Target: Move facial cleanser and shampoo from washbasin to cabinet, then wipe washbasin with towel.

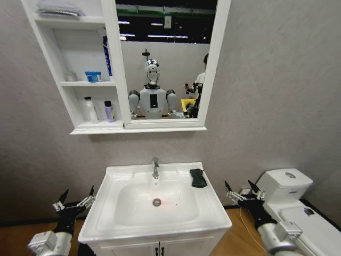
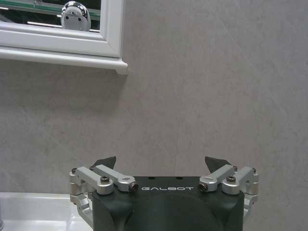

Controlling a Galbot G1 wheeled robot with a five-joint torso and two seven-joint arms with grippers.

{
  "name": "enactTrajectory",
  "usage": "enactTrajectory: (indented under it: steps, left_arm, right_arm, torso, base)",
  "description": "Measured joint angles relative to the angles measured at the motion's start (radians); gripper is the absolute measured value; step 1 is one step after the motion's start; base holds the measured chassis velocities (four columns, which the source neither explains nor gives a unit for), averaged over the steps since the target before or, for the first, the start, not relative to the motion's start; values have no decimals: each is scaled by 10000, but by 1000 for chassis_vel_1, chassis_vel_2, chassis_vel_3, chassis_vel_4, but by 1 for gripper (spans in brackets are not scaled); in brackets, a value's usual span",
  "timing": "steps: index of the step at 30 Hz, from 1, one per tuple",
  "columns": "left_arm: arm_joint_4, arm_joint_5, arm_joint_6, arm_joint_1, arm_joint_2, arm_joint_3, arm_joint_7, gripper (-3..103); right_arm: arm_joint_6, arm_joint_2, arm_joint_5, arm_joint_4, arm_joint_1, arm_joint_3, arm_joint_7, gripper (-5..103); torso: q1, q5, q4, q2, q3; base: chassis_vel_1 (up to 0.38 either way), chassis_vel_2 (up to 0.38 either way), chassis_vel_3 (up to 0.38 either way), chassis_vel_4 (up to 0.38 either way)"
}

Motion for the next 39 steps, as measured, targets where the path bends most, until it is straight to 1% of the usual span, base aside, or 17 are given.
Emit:
enactTrajectory:
  steps: [5, 10, 12, 14, 16, 17, 21, 22, 24, 25, 27, 29, 30, 32, 33, 35, 39]
  left_arm:
    - [5, -4, 5, -3, 3, 3, -5, 100]
    - [8, -8, 7, -3, 7, 7, -7, 100]
    - [9, -9, 9, -2, 7, 8, -11, 100]
    - [9, -11, 9, -1, 7, 9, -16, 100]
    - [10, -12, 11, -1, 9, 11, -15, 100]
    - [10, -12, 11, -1, 9, 11, -15, 100]
    - [11, -13, 11, -2, 10, 11, -21, 100]
    - [11, -13, 11, -2, 10, 11, -21, 100]
    - [11, -13, 11, -2, 9, 11, -19, 100]
    - [10, -13, 11, -2, 9, 12, -17, 100]
    - [11, -13, 12, -2, 9, 11, -19, 100]
    - [11, -14, 12, -2, 10, 12, -18, 100]
    - [11, -14, 12, -2, 10, 12, -18, 100]
    - [11, -14, 12, -2, 10, 12, -17, 100]
    - [11, -14, 12, -2, 10, 12, -17, 100]
    - [11, -13, 11, -2, 11, 12, -16, 100]
    - [11, -14, 12, -2, 10, 12, -16, 100]
  right_arm:
    - [227, -261, 70, -763, 336, -61, 188, 100]
    - [-6, -662, 838, -1402, 742, -204, 595, 100]
    - [-349, -1173, 1611, -2206, 1403, -617, 898, 100]
    - [-465, -1411, 1859, -2567, 1687, -782, 976, 100]
    - [-773, -2279, 2419, -3678, 2565, -1406, 1141, 100]
    - [-773, -2279, 2419, -3678, 2565, -1406, 1141, 100]
    - [-1067, -3569, 2869, -5307, 4394, -2896, 1458, 100]
    - [-1067, -3569, 2869, -5307, 4394, -2896, 1458, 100]
    - [-1210, -3799, 2949, -5928, 5232, -3712, 1632, 100]
    - [-1389, -3808, 3074, -6169, 5615, -4172, 1844, 100]
    - [-1500, -3773, 3162, -6283, 5813, -4427, 2031, 100]
    - [-2001, -3450, 3370, -6525, 6396, -5210, 2758, 100]
    - [-2001, -3450, 3370, -6525, 6396, -5210, 2758, 100]
    - [-2537, -3096, 3385, -6621, 6716, -5725, 3363, 100]
    - [-2537, -3096, 3385, -6621, 6716, -5725, 3363, 100]
    - [-2965, -2858, 3393, -6674, 6829, -5954, 3703, 100]
    - [-3208, -2720, 3307, -6958, 7018, -6147, 3815, 100]
  torso:
    - [5, 1, 1, -4, 2]
    - [-8, -2, -4, 0, -2]
    - [-11, 1, 0, 3, -3]
    - [-11, 0, 3, 3, -2]
    - [-11, 5, 2, 2, -1]
    - [-11, 5, 2, 2, -1]
    - [-2, -1, 1, 0, 1]
    - [-2, -1, 1, 0, 1]
    - [-1, -2, 3, -1, 1]
    - [-1, -1, 3, -1, 1]
    - [-1, 0, 2, -1, 1]
    - [-2, 0, 2, 0, 1]
    - [-2, 0, 2, 0, 1]
    - [-2, -2, 4, 0, 0]
    - [-2, -2, 4, 0, 0]
    - [-2, -1, 3, 0, 0]
    - [-3, -2, 1, 0, -1]
  base:
    - [-69, 84, 49, -13]
    - [0, 0, 0, 0]
    - [34, -21, -13, 11]
    - [68, -41, -24, 41]
    - [0, 0, 0, 0]
    - [0, 0, 0, 0]
    - [0, 0, 0, 0]
    - [0, 0, 0, 0]
    - [0, 0, 0, 0]
    - [0, 0, 0, 0]
    - [0, 0, 0, 0]
    - [0, 0, 0, 0]
    - [0, 0, 0, 0]
    - [0, 0, 0, 0]
    - [0, 0, 0, 0]
    - [0, 0, 0, 0]
    - [0, 0, 0, 0]
